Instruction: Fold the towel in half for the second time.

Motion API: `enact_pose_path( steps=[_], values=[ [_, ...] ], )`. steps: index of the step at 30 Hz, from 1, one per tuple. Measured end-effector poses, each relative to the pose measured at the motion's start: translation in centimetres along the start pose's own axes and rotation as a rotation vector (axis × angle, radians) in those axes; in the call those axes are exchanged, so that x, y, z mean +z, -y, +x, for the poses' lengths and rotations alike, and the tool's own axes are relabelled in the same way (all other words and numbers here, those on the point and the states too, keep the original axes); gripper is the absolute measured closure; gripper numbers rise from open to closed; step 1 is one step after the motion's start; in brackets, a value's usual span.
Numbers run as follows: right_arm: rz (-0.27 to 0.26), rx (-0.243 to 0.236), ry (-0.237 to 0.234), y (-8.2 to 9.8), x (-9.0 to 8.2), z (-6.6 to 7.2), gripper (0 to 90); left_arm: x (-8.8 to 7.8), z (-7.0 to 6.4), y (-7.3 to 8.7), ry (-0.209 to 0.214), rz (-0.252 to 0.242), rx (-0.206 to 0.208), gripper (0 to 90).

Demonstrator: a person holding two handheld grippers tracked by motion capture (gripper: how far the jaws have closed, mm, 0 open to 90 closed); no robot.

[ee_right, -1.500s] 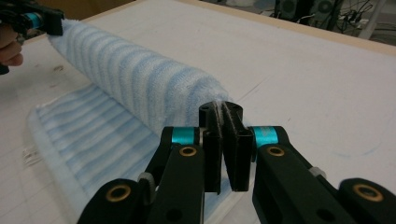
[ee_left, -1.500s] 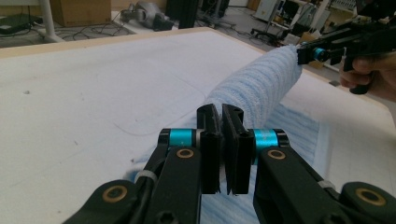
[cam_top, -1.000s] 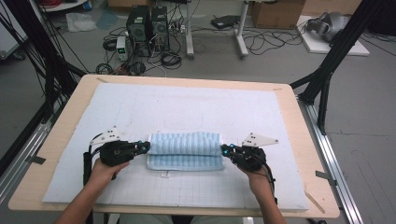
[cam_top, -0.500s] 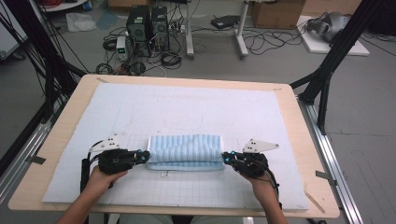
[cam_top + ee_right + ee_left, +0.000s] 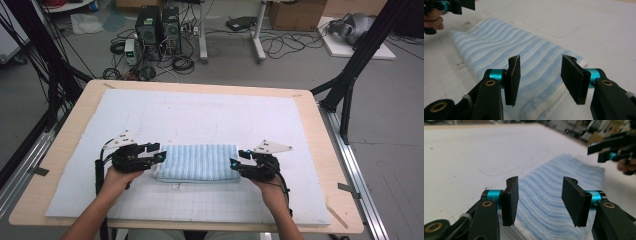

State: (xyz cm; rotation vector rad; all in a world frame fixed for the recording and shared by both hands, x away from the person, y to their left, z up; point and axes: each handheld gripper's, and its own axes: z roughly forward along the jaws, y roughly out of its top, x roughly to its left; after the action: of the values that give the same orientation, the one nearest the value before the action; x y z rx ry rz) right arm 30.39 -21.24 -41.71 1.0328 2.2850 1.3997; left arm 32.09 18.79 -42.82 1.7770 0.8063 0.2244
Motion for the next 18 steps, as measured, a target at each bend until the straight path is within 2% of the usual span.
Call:
enact_pose_path(
  steps=[3, 6, 11, 14, 16, 18],
  values=[
    [0.047, -0.027, 0.02, -0.3, 1.5, 0.3, 46.0, 1.2, -0.7, 0.4, 0.004, 0.063, 0.033, 49.7],
    [0.095, -0.043, 0.019, -0.1, 2.3, 0.6, 44.2, 1.7, -1.0, 0.9, -0.005, 0.117, 0.061, 50.9],
    [0.195, -0.126, 0.04, 0.9, 2.9, 1.4, 42.4, 2.1, -1.1, 1.7, -0.041, 0.206, 0.107, 52.5],
    [0.216, -0.159, 0.036, 1.3, 2.9, 1.5, 42.3, 2.1, -1.5, 1.8, -0.069, 0.228, 0.16, 53.2],
    [0.213, -0.176, 0.039, 1.6, 2.7, 1.6, 42.2, 2.0, -1.6, 2.0, -0.079, 0.227, 0.172, 53.2],
    [0.207, -0.171, 0.035, 1.9, 2.5, 1.5, 42.2, 2.0, -1.6, 2.0, -0.084, 0.228, 0.178, 53.2]
  ],
)
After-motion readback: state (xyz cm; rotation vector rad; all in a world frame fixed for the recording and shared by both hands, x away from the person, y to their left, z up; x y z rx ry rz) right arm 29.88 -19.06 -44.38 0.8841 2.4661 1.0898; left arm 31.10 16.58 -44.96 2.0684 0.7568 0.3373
